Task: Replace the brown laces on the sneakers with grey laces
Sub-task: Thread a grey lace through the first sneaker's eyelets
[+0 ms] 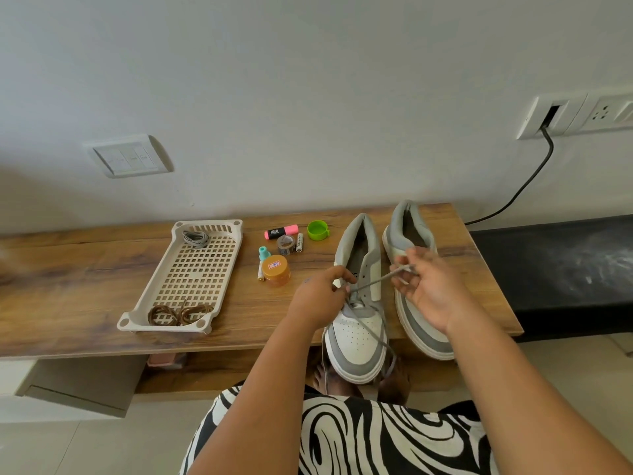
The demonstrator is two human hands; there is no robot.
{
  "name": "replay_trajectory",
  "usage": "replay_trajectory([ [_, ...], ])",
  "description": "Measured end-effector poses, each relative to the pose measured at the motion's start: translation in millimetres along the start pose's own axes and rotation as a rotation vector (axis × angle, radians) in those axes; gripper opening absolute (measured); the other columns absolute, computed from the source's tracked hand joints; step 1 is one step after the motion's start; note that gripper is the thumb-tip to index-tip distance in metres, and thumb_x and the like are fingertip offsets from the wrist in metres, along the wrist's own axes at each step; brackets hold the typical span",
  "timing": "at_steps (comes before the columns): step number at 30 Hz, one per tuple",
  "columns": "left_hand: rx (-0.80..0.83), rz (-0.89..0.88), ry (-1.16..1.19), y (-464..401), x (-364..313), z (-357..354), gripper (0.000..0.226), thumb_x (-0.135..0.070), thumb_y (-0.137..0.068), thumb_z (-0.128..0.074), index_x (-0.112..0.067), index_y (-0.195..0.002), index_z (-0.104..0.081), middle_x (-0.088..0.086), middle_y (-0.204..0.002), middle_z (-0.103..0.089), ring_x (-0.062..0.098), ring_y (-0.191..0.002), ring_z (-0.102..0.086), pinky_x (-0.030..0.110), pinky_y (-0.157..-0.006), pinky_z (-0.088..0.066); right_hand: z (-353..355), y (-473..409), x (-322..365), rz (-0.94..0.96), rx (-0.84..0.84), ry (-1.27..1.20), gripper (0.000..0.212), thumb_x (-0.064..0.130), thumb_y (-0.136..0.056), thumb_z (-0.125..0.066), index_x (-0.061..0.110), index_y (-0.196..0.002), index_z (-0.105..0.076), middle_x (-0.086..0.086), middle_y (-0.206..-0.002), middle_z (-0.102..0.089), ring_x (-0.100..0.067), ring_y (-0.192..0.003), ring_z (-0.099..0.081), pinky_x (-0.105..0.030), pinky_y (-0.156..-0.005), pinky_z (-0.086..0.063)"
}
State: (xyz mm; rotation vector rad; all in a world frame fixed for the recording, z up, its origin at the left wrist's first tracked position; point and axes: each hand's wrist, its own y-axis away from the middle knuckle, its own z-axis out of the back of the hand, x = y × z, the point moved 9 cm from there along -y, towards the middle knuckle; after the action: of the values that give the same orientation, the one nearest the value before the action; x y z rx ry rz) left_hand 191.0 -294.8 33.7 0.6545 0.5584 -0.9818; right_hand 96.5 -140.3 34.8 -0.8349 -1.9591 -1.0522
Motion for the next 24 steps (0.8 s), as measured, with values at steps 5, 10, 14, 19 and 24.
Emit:
replay_trajectory([
  [5, 0.001, 0.008, 0.063, 3.1, 1.8, 1.3, 0.021, -0.022, -0.100, -0.049, -0.040, -0.102, -0.059, 0.005, -0.089, -0.068, 0.029, -0.088, -0.067, 0.043, -0.079, -0.055, -29.2, -1.3, -4.8, 0.364, 0.064, 1.119, 0.022, 0.043, -0.088, -0.067, 0.031, -0.105, -0.063, 0.011, -0.097, -0.058, -0.003, -0.087, -0.055, -0.018, -0.065, -0.040],
  [10, 0.007, 0.003, 0.079, 1.3, 2.7, 1.2, 0.026, -0.019, -0.100, -0.049, -0.037, -0.114, -0.061, -0.001, -0.080, -0.060, 0.020, -0.072, -0.059, 0.034, -0.065, -0.049, -39.7, 0.7, -19.2, 0.440, 0.109, 1.232, 0.014, 0.026, -0.085, -0.075, 0.023, -0.092, -0.063, 0.010, -0.081, -0.061, -0.005, -0.075, -0.058, -0.015, -0.060, -0.039],
  [14, 0.026, 0.018, 0.073, 0.5, 3.9, -0.6, 0.033, -0.012, -0.098, -0.047, -0.035, -0.118, -0.061, -0.005, -0.070, -0.052, 0.014, -0.061, -0.046, 0.030, -0.058, -0.041, -37.9, -3.7, -10.7, 0.472, 0.089, 1.366, 0.007, 0.019, -0.093, -0.063, 0.017, -0.091, -0.069, 0.003, -0.087, -0.064, -0.015, -0.083, -0.062, -0.025, -0.069, -0.044],
  [19, 0.049, 0.020, 0.068, 2.5, 4.9, -1.5, 0.034, -0.014, -0.098, -0.047, -0.039, -0.118, -0.060, 0.000, -0.081, -0.060, 0.019, -0.072, -0.053, 0.038, -0.068, -0.048, 14.8, 4.6, 49.8, 0.574, -0.311, 1.165, 0.008, 0.015, -0.096, -0.056, 0.015, -0.093, -0.062, 0.001, -0.093, -0.055, -0.011, -0.082, -0.051, -0.018, -0.064, -0.036],
  [24, 0.059, 0.013, 0.083, 0.0, 6.4, -3.6, 0.033, -0.015, -0.099, -0.047, -0.039, -0.119, -0.060, 0.002, -0.083, -0.061, 0.018, -0.072, -0.053, 0.037, -0.066, -0.048, 11.7, 2.9, 41.4, 0.595, -0.183, 1.299, 0.018, 0.028, -0.091, -0.066, 0.024, -0.108, -0.060, 0.004, -0.112, -0.048, -0.010, -0.106, -0.040, -0.024, -0.087, -0.035],
])
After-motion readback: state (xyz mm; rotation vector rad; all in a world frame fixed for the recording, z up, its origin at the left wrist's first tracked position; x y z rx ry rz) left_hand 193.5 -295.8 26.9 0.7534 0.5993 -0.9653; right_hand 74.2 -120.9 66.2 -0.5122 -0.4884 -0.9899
